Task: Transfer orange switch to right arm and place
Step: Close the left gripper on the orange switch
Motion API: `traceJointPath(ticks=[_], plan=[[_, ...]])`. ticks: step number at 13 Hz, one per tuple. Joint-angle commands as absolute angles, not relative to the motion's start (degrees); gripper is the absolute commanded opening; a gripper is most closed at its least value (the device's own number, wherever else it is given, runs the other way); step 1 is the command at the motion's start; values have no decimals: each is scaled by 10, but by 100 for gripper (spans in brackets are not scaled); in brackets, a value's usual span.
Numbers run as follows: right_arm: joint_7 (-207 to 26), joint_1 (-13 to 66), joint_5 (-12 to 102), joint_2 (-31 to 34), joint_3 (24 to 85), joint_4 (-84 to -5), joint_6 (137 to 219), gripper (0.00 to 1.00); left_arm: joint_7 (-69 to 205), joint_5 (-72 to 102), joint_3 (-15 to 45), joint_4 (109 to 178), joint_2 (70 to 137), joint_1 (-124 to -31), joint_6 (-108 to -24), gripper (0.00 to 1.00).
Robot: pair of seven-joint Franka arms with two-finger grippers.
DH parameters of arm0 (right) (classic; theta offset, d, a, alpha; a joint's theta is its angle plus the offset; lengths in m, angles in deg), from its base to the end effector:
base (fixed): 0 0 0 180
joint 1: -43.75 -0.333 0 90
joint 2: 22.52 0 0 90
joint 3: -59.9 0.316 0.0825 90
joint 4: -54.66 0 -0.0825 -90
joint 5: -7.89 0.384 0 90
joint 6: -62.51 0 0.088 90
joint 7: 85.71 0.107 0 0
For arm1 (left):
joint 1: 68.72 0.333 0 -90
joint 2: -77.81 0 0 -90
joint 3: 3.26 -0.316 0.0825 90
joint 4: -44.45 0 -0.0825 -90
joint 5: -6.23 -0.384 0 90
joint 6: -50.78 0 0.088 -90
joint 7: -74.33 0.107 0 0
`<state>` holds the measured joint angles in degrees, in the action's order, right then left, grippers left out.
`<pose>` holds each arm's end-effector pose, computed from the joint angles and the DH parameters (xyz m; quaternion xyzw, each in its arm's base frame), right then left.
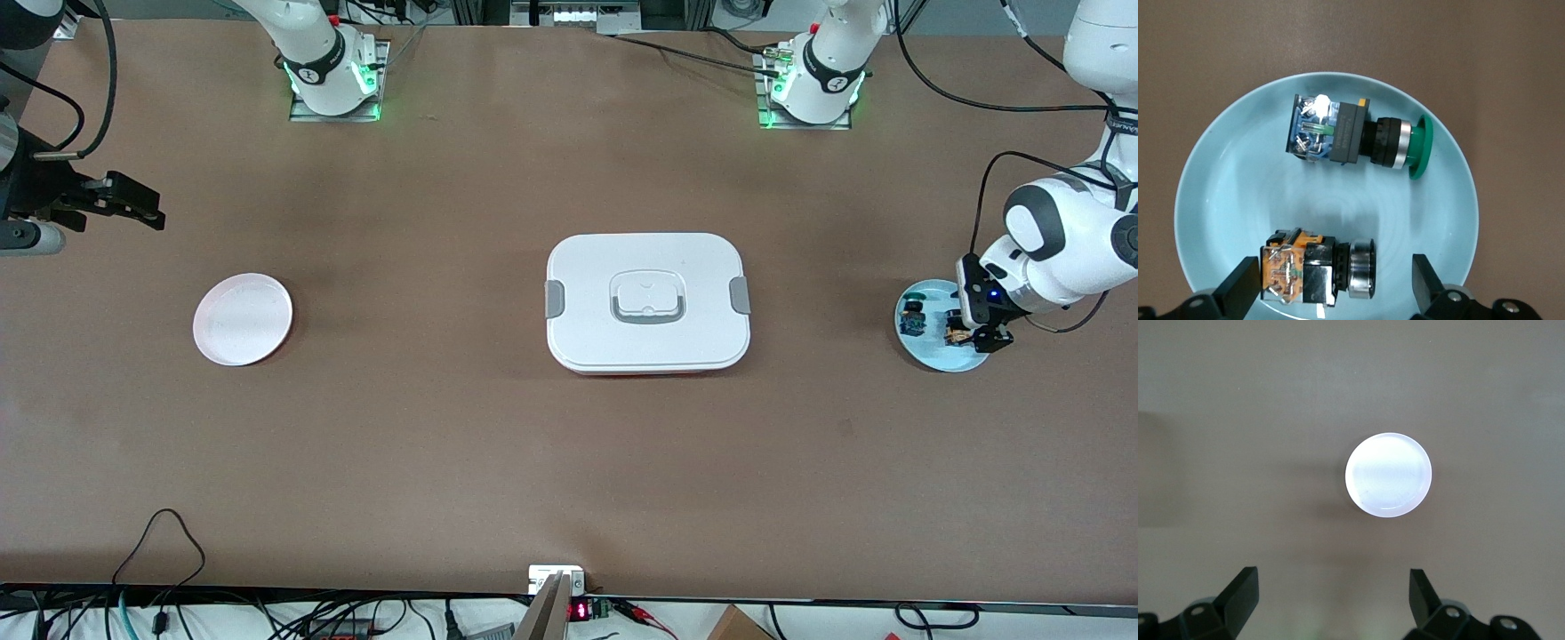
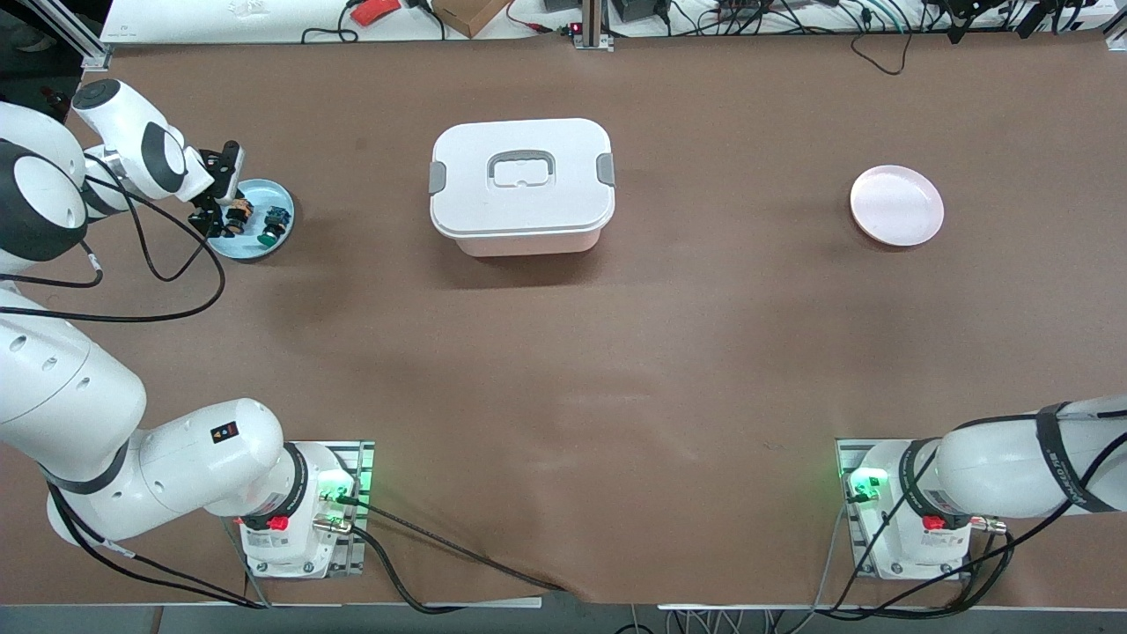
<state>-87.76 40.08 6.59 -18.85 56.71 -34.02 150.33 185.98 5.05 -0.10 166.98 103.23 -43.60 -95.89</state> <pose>0.5689 0.0033 0.5962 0.9989 0.0221 -0.0396 0.0126 0.5284 0.2124 0.1927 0.7046 -0.7095 0.0016 0.0124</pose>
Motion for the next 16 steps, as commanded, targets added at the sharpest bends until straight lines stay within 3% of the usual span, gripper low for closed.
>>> traceJointPath(ticks=[1, 9, 10, 13, 14, 15, 16], plan=[[-868, 403, 64, -194, 571, -347, 1509, 100, 1873, 49, 2, 1653, 1043, -432, -960, 100], [-867, 403, 65, -194, 571, -347, 1509, 100, 1873, 49, 3, 1636, 1065, -429, -964, 100], [-867, 403, 65, -194, 571, -347, 1509, 100, 1874, 49, 3, 1636, 1065, -430, -964, 94], [-867, 404, 65, -194, 571, -347, 1510, 100, 1875, 49, 3, 1636, 1066, -431, -964, 64], [-868, 404, 65, -194, 571, -347, 1510, 100, 1875, 48, 3, 1636, 1066, -432, -964, 45], [-867, 403, 65, -194, 571, -347, 1510, 100, 1877, 47, 3, 1635, 1066, -437, -964, 15], [-867, 403, 65, -194, 571, -347, 1512, 100, 1881, 48, 3, 1629, 1067, -437, -962, 0]])
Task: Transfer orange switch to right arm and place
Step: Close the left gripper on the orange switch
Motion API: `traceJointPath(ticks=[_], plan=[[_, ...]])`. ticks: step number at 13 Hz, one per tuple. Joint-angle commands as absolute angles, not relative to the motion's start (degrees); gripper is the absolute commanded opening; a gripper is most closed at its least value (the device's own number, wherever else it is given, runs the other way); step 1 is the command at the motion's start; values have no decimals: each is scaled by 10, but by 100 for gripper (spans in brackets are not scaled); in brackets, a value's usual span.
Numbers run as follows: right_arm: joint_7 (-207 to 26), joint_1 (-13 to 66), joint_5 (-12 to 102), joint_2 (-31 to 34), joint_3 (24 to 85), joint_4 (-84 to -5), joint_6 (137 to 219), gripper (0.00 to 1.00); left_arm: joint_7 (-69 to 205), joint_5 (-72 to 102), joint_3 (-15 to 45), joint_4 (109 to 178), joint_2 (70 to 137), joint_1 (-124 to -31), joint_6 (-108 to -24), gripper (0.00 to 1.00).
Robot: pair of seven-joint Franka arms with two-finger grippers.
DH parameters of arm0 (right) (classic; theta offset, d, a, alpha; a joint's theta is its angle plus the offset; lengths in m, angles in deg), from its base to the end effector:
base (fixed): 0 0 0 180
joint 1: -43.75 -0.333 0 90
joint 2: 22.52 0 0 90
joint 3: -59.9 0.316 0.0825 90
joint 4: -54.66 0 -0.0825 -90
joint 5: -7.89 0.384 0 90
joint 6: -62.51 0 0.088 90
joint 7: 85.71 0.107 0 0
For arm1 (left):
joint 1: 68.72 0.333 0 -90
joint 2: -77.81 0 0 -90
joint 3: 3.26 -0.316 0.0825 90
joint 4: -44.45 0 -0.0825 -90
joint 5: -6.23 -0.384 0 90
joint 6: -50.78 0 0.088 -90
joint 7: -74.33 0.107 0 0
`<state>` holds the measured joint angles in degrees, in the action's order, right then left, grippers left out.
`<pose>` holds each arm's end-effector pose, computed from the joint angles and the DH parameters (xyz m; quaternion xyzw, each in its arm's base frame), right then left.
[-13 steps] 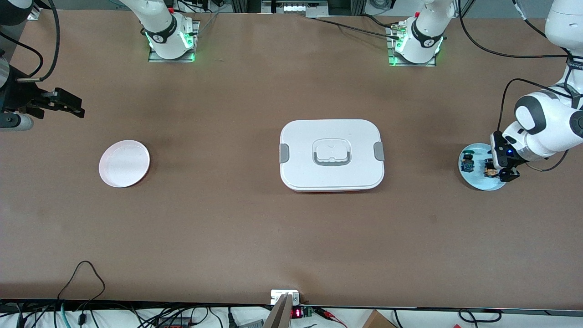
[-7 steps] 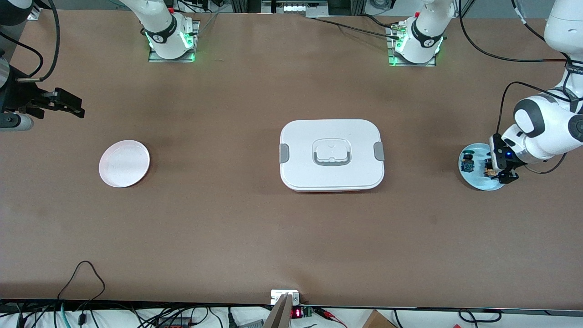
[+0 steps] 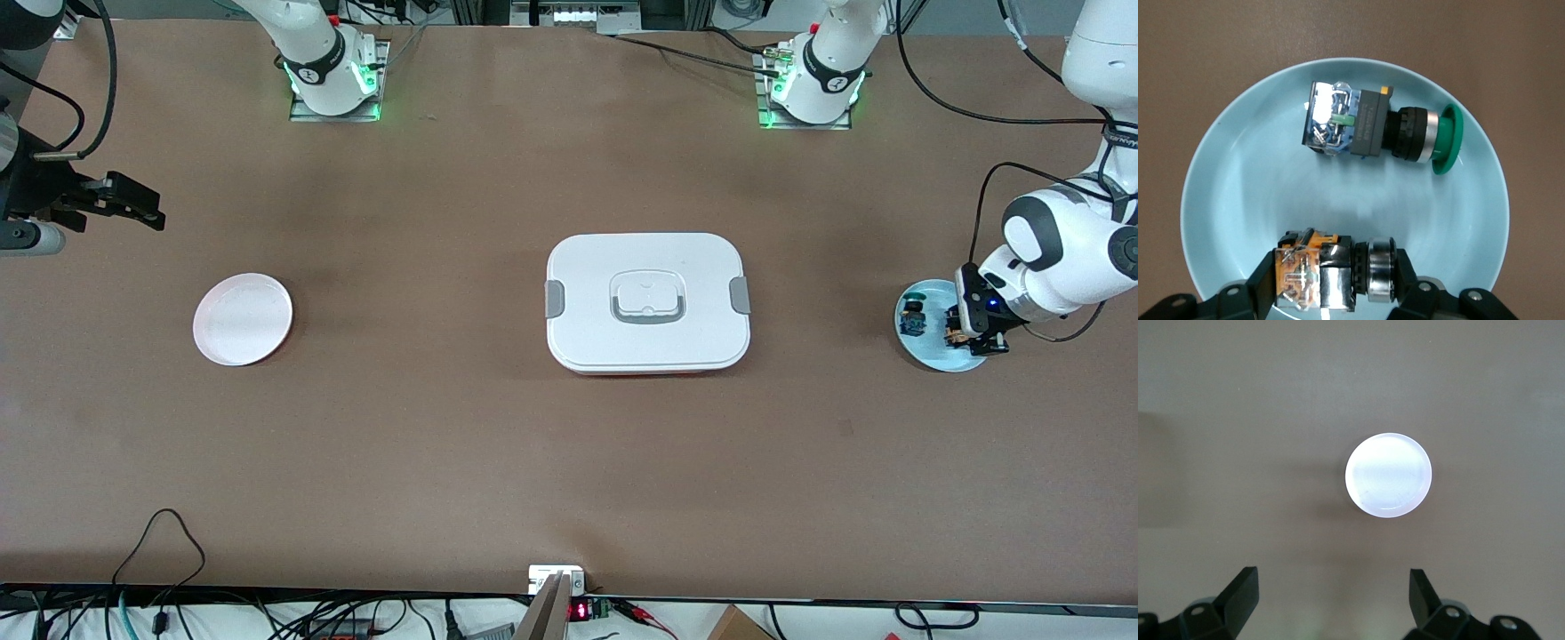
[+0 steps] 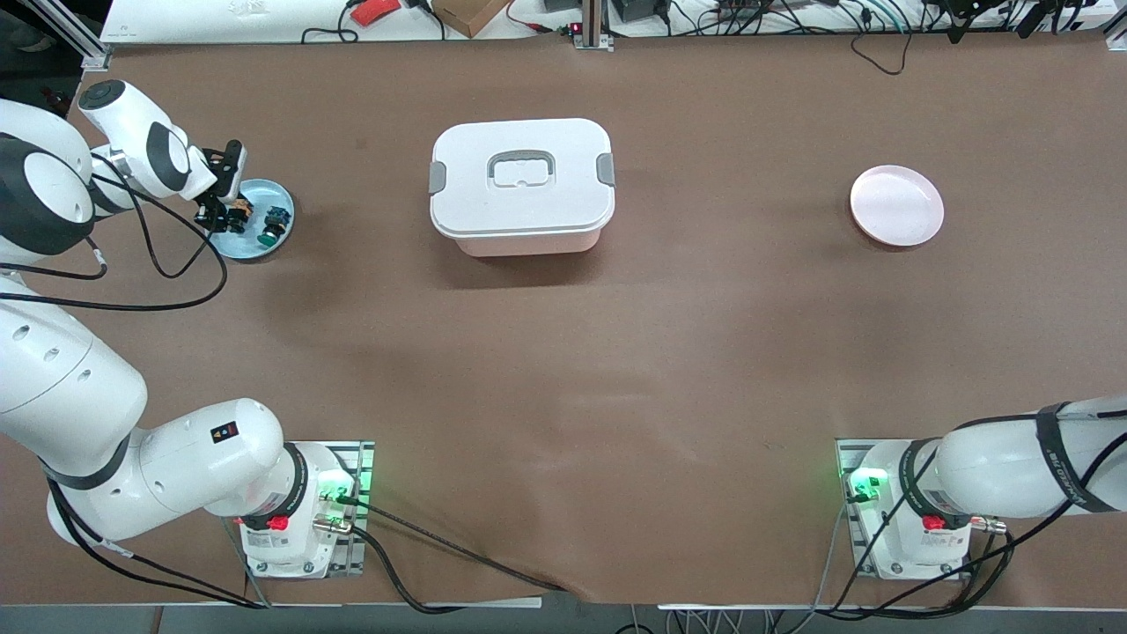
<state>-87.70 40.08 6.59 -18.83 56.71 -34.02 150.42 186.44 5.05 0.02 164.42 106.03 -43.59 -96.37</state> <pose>0.5691 0.0033 0.5962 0.9989 0.0216 -0.0390 0.0126 0.5393 0.2157 0.1815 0.7016 -0.7125 0.0040 0.0111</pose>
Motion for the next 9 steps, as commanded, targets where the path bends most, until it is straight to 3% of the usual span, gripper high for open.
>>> traceJointPath(ticks=[1, 4, 9], plan=[[-867, 403, 65, -194, 571, -347, 1513, 100, 1880, 49, 3, 1628, 1067, -429, -959, 0], [-867, 402, 65, -194, 571, -347, 1513, 100, 1878, 54, 5, 1623, 1060, -426, -925, 0], [-867, 403, 64, -194, 571, -347, 1516, 100, 1880, 129, 20, 1507, 1057, -427, -696, 0]])
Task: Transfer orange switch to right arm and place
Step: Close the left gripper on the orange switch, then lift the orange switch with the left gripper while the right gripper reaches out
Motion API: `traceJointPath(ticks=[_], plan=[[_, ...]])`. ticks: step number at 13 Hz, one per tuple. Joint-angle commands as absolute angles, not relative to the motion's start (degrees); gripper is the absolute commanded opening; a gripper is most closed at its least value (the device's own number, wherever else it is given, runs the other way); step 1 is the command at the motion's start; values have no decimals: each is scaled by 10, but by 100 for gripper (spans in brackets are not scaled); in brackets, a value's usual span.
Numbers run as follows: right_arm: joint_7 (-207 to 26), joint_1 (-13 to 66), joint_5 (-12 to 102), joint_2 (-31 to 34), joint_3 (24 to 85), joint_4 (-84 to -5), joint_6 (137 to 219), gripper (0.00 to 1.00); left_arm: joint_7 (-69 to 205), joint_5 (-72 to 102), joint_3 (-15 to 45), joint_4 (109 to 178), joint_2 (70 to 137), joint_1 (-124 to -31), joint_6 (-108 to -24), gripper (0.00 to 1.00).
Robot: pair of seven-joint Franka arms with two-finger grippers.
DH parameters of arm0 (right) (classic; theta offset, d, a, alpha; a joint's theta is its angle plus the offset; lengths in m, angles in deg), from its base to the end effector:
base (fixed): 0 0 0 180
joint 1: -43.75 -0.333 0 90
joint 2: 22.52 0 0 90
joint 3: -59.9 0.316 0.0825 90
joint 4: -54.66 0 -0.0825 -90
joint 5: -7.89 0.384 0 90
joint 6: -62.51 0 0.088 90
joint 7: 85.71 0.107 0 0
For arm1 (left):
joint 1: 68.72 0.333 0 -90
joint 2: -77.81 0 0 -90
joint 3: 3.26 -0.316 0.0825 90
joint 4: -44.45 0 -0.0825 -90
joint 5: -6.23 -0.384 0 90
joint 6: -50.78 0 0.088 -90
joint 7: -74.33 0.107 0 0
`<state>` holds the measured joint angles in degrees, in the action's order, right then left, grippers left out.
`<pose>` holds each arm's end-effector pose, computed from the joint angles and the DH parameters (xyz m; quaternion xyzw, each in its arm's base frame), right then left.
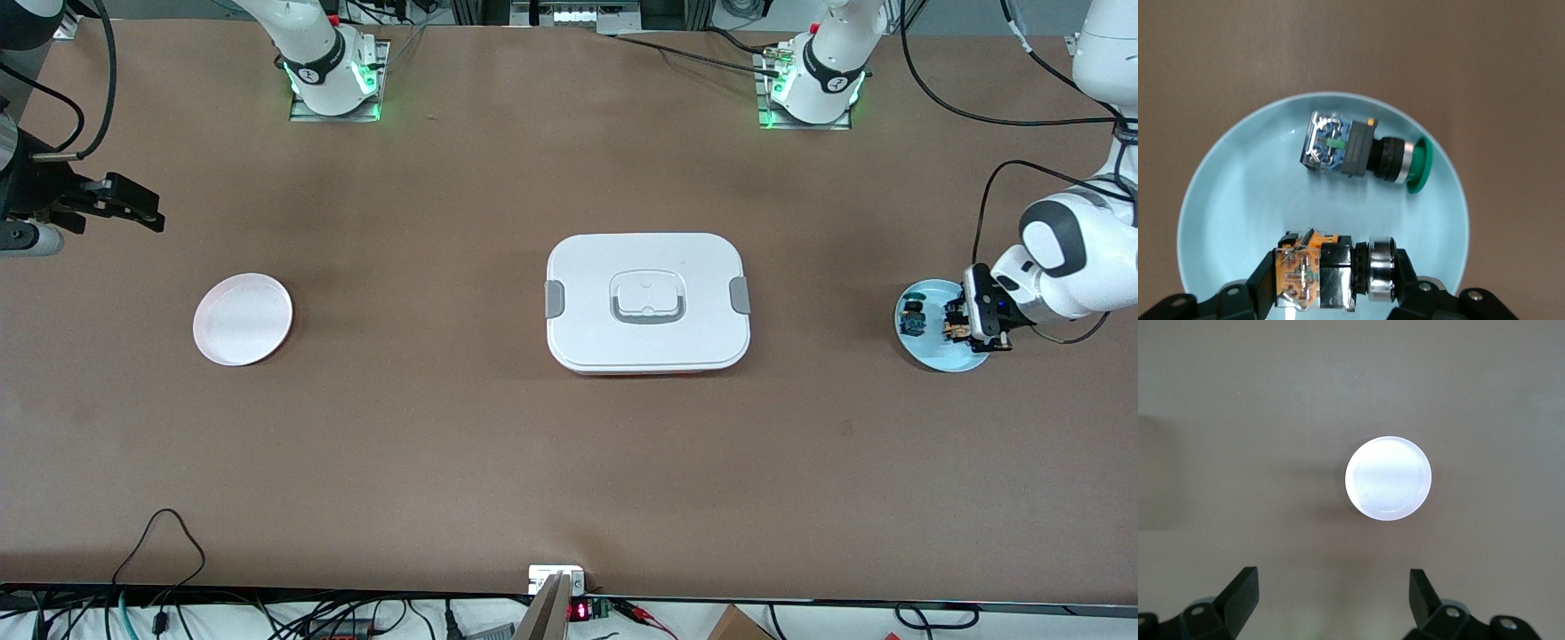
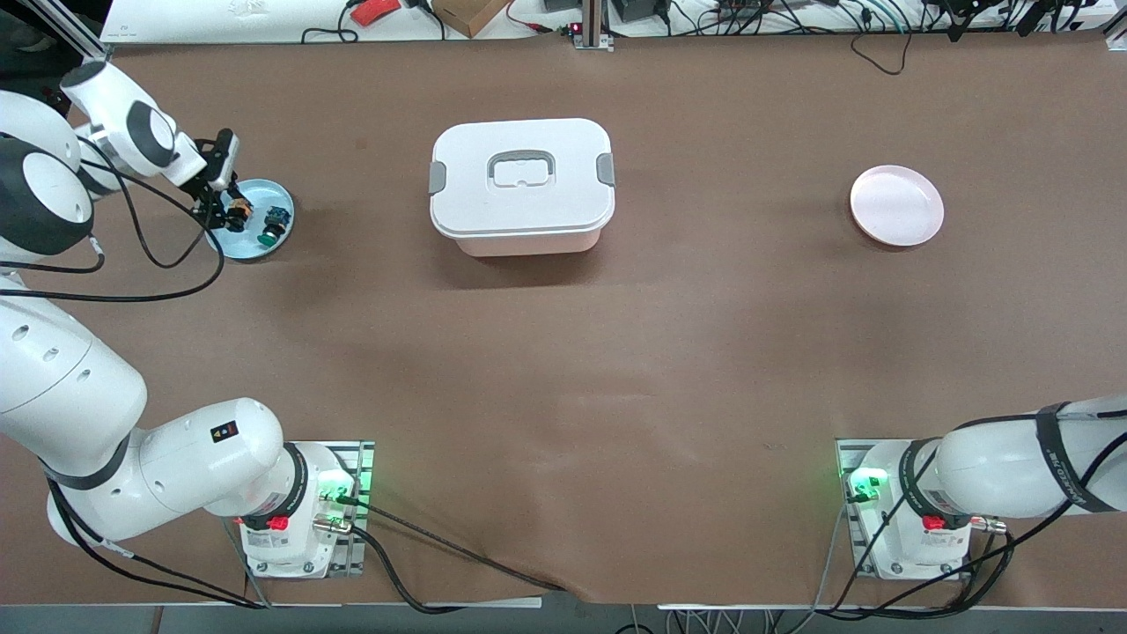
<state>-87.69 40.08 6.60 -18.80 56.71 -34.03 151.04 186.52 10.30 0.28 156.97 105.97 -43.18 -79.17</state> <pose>0.5705 0.0033 0.5966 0.9991 0.0215 -0.0340 0.0126 0.5528 0.2221 0.2070 0.7215 -0.6849 0.0004 0.1014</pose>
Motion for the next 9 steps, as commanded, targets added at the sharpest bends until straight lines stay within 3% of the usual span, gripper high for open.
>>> traceJointPath(ticks=[1, 4, 9], plan=[[-867, 403, 64, -194, 571, -347, 1516, 100, 1880, 147, 29, 1472, 1057, -426, -639, 0], [-867, 407, 68, -193, 570, -348, 1517, 100, 1879, 220, 43, 1414, 1057, -431, -496, 0], [-867, 406, 67, -199, 560, -346, 1515, 100, 1869, 421, 64, 1407, 1059, -446, -350, 0]])
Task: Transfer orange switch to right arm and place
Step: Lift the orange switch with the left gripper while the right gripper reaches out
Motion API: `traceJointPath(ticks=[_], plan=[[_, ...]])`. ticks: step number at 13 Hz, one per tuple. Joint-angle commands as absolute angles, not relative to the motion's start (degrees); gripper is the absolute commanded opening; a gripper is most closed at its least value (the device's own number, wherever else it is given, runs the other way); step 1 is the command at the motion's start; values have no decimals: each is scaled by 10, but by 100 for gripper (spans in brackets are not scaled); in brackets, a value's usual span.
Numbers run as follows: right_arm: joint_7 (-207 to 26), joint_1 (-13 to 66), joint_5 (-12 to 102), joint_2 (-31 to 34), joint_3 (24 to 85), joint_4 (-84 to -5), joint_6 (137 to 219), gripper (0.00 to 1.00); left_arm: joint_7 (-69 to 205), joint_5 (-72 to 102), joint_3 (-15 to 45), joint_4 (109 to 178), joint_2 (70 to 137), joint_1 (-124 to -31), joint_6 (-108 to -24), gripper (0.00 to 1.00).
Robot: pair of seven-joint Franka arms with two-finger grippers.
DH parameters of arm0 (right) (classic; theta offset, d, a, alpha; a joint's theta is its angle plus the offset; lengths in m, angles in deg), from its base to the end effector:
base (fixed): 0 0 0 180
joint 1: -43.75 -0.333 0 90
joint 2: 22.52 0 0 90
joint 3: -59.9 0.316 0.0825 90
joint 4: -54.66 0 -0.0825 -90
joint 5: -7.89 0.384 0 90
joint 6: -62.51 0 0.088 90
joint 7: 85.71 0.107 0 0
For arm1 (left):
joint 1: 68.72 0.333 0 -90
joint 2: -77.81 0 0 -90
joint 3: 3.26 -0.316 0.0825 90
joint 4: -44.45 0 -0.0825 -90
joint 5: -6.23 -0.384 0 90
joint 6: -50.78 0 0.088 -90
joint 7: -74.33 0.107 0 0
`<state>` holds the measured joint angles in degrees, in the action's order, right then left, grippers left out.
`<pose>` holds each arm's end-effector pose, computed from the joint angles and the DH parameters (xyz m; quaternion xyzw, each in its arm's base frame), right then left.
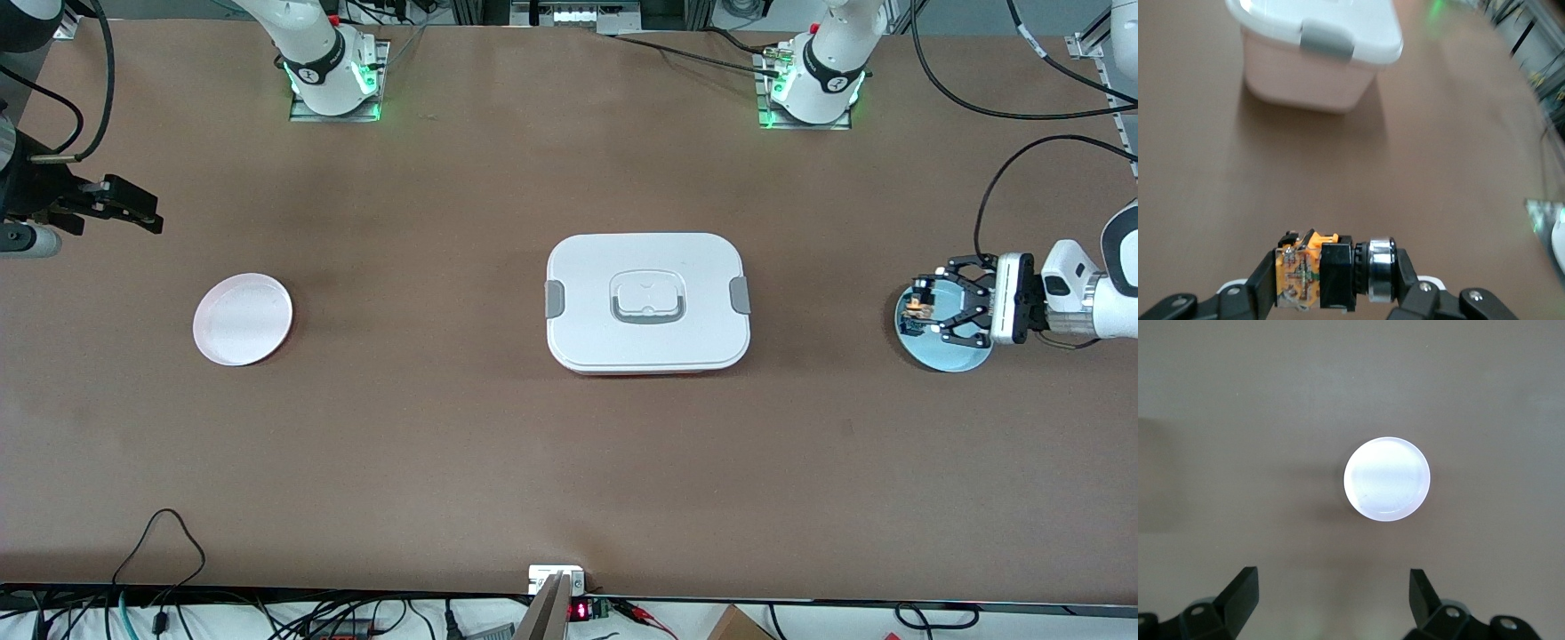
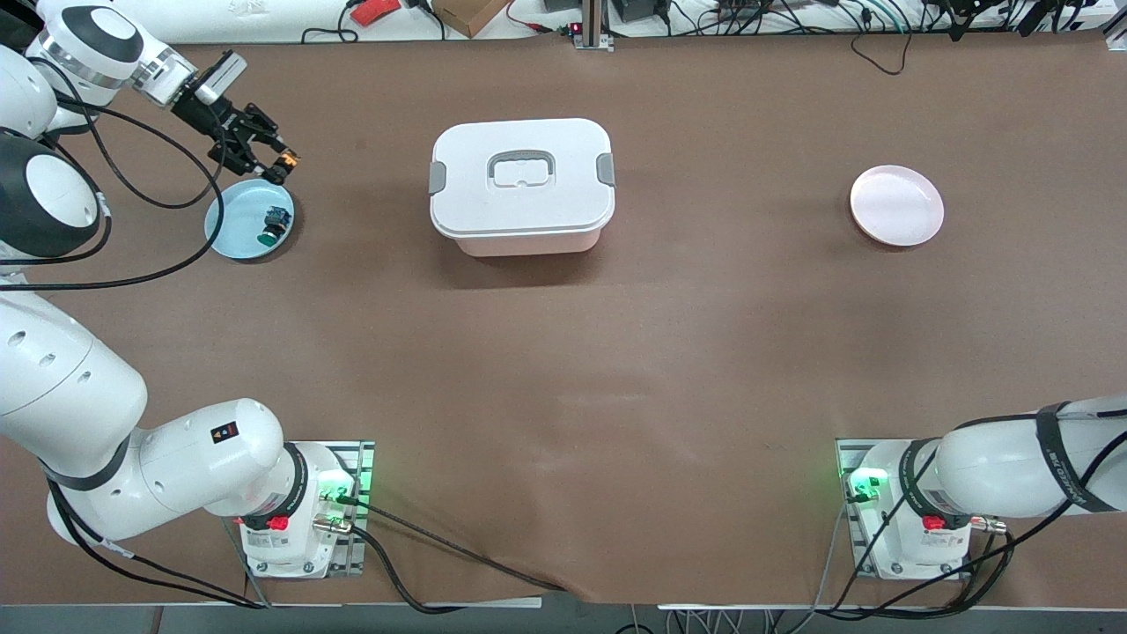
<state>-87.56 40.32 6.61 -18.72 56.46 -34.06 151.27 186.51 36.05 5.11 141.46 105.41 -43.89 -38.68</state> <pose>0.5713 -0.0014 0.5959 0.9992 0.0162 -0.0330 0.0126 0.5902 0.1266 0.3045 0.6660 -0.6279 0.1263 0.3823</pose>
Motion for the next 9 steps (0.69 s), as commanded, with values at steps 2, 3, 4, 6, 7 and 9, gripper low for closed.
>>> traceJointPath(ticks=[2, 3, 4, 6, 7, 9], plan=[[-867, 406, 67, -208, 559, -346, 1508, 100, 1859, 480, 96, 1408, 1063, -451, -327, 0], [-866, 406, 68, -208, 559, -346, 1508, 100, 1847, 518, 116, 1408, 1065, -452, -315, 0], [-867, 406, 68, -207, 559, -345, 1510, 100, 1843, 570, 143, 1409, 1068, -452, -311, 0], [-867, 403, 67, -202, 562, -338, 1511, 100, 1828, 657, 184, 1409, 1074, -462, -317, 0], [-868, 402, 67, -202, 562, -336, 1510, 100, 1808, 698, 187, 1409, 1074, -483, -323, 0], [-866, 401, 68, -201, 564, -338, 1508, 100, 1785, 775, 188, 1409, 1073, -524, -359, 0]])
